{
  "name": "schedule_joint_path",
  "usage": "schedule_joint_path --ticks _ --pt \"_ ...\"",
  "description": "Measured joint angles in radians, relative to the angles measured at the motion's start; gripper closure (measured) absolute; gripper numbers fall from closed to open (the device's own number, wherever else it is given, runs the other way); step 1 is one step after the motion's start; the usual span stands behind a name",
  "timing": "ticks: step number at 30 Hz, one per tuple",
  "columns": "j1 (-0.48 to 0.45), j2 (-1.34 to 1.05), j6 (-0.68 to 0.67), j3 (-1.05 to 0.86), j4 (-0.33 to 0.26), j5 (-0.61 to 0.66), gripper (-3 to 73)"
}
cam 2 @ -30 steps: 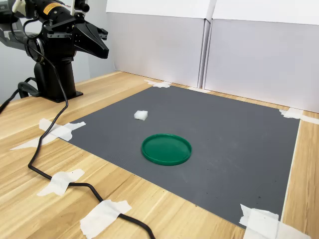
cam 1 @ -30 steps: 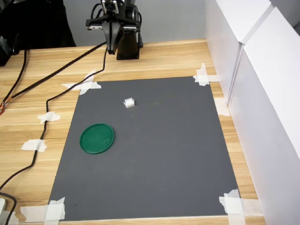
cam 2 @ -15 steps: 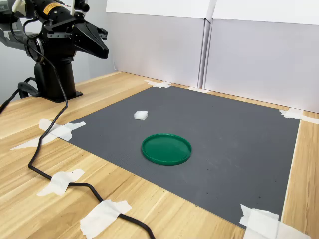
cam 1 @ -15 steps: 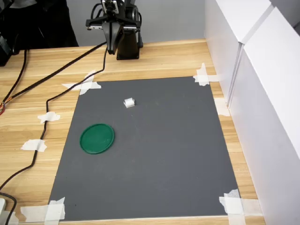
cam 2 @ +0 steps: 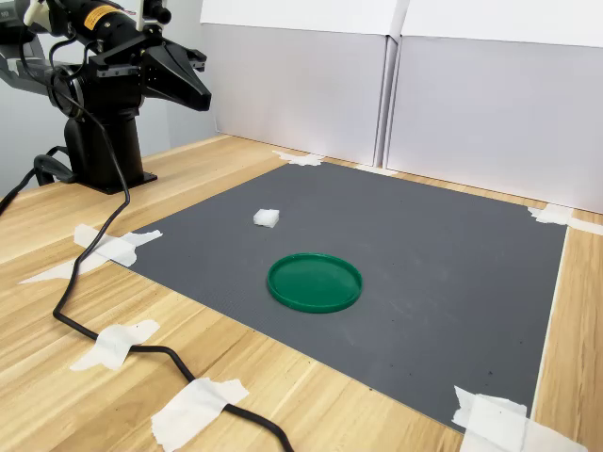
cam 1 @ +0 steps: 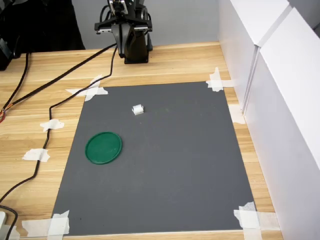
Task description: Grasp a white terminal and put it on the green lid.
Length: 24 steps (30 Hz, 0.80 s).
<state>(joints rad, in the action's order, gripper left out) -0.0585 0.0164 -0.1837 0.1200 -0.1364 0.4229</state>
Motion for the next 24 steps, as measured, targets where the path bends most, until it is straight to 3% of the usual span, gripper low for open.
schedule_joint_path --ticks 5,13,21,24 --pt "0.0 0.135 -0.002 0.117 0.006 0.063 71.1" --pt "0.0 0.443 -0.006 0.4 0.088 0.209 71.1" --pt "0.0 0.781 -0.006 0.646 0.16 0.512 71.1" --pt "0.0 0.87 -0.006 0.692 0.168 0.561 71.1"
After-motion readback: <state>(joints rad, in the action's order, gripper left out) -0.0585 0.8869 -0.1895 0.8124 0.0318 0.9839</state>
